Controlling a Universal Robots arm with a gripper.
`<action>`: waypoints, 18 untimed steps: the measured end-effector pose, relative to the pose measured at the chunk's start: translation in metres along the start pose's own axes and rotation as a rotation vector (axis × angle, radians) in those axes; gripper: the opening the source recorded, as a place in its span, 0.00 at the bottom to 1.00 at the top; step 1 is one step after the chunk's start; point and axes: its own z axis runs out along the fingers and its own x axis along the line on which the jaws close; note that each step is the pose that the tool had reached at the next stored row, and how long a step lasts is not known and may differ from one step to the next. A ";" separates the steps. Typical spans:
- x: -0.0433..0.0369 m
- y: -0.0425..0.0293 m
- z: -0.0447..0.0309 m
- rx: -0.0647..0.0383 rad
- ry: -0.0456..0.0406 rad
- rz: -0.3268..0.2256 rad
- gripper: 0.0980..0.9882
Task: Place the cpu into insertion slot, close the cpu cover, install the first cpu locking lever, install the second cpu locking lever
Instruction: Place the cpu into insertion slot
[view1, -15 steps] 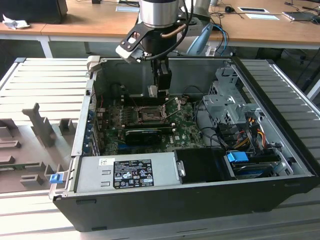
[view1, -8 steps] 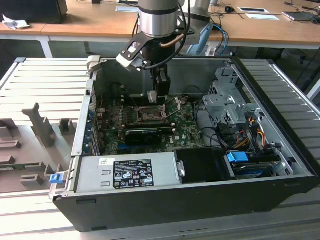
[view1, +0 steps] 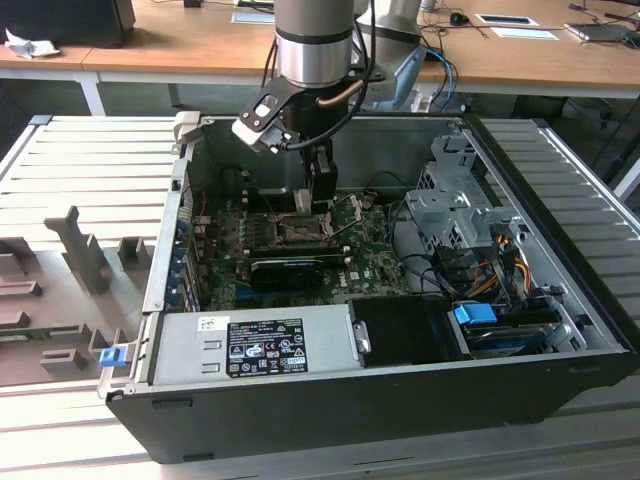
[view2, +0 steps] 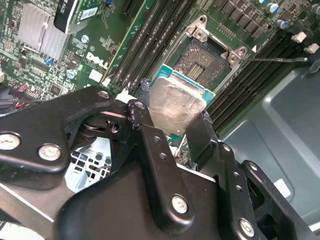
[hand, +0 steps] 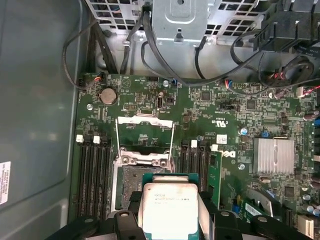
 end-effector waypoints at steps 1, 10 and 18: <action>0.0000 -0.0005 0.0019 0.000 -0.0001 0.000 0.48; 0.0001 -0.0025 0.0078 0.001 -0.0012 0.017 0.48; 0.0010 -0.0045 0.0252 0.001 -0.0025 0.034 0.48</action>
